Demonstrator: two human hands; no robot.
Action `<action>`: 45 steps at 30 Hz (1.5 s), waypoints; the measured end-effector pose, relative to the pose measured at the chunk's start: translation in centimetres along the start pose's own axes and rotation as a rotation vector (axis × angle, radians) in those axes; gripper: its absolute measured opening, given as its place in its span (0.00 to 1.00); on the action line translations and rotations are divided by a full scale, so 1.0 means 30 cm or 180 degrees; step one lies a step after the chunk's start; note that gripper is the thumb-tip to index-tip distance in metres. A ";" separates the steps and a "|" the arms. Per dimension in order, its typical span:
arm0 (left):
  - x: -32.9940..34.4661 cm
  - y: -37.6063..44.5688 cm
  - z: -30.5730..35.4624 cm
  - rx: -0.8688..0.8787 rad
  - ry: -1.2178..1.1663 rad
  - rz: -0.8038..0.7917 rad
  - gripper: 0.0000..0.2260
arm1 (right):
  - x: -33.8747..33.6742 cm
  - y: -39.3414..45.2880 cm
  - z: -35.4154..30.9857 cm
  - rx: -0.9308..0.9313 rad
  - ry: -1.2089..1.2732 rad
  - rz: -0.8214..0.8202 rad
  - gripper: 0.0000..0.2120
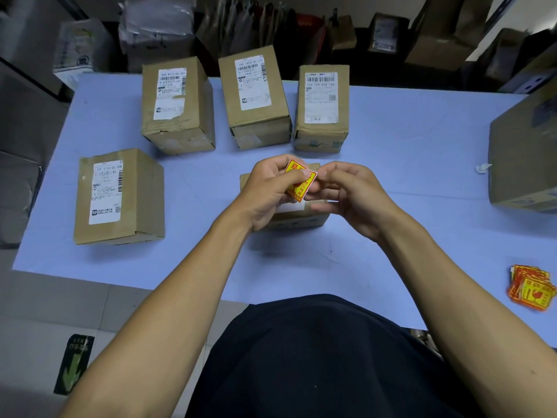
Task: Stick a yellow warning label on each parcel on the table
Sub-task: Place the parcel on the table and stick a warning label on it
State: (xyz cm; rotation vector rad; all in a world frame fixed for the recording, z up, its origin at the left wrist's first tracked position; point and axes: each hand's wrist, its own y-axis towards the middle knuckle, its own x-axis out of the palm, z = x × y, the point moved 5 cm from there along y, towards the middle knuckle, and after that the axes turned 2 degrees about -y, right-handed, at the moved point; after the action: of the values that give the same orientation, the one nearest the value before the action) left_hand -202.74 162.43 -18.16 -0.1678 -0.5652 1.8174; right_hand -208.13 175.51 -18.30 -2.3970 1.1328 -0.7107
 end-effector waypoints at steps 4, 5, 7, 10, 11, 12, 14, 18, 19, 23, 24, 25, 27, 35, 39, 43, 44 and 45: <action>-0.016 0.003 0.006 0.0032 -0.0152 0.0000 0.09 | 0.016 0.001 0.003 0.0024 -0.0031 -0.0113 0.10; -0.018 0.004 0.007 0.0036 -0.0146 0.0003 0.09 | 0.018 0.002 0.005 0.0027 -0.0031 -0.0119 0.10; -0.017 0.002 0.007 0.0026 -0.0143 -0.0002 0.09 | 0.021 0.005 0.007 0.0025 -0.0046 -0.0124 0.10; -0.023 0.000 0.009 0.0042 -0.0101 0.0023 0.09 | 0.030 0.005 0.008 0.0036 -0.0049 -0.0122 0.10; -0.028 0.001 0.009 0.0056 -0.0071 0.0041 0.09 | 0.032 0.006 0.009 0.0043 -0.0029 -0.0115 0.09; -0.031 0.001 0.011 0.0067 -0.0046 0.0047 0.09 | 0.034 0.006 0.008 0.0051 -0.0013 -0.0110 0.09; -0.036 -0.001 0.013 0.0076 -0.0015 0.0033 0.09 | 0.038 0.007 0.006 0.0055 -0.0015 -0.0107 0.09; -0.035 -0.008 0.022 0.0101 -0.0044 -0.0006 0.09 | 0.047 0.008 0.002 0.0032 -0.0012 -0.0152 0.08; -0.035 -0.009 0.025 0.0106 -0.0069 -0.0014 0.09 | 0.049 0.008 0.003 0.0025 0.0012 -0.0191 0.08; -0.039 -0.014 0.035 0.0121 -0.0114 -0.0030 0.10 | 0.055 0.003 0.006 0.0001 0.0110 -0.0378 0.08; -0.041 -0.015 0.037 0.0127 -0.0106 -0.0040 0.10 | 0.056 0.002 0.007 -0.0002 0.0107 -0.0405 0.07; -0.041 -0.016 0.037 0.0131 -0.0093 -0.0048 0.10 | 0.056 0.000 0.007 -0.0004 0.0096 -0.0423 0.07; -0.042 -0.019 0.037 0.0138 -0.0067 -0.0057 0.10 | 0.057 -0.001 0.007 -0.0011 0.0063 -0.0436 0.07; -0.035 -0.023 0.039 0.0151 -0.0055 -0.0056 0.10 | 0.061 -0.004 0.004 -0.0040 0.0033 -0.0372 0.07; -0.030 -0.027 0.042 0.0142 -0.0052 -0.0054 0.10 | 0.059 -0.008 0.000 -0.0077 -0.0003 -0.0349 0.08; -0.035 -0.026 0.038 0.0137 -0.0135 -0.0053 0.09 | 0.058 -0.009 0.001 -0.0095 -0.0023 -0.0375 0.07; -0.036 -0.026 0.038 0.0145 -0.0157 -0.0062 0.08 | 0.057 -0.009 0.002 -0.0094 -0.0019 -0.0377 0.07; -0.036 -0.027 0.038 0.0159 -0.0170 -0.0076 0.07 | 0.057 -0.010 0.003 -0.0099 -0.0018 -0.0376 0.07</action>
State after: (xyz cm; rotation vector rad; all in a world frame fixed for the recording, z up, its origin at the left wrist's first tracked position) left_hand -202.16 161.28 -16.96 -0.0787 -0.5565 1.8154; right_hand -206.97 174.35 -17.74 -2.5072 1.0134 -0.7284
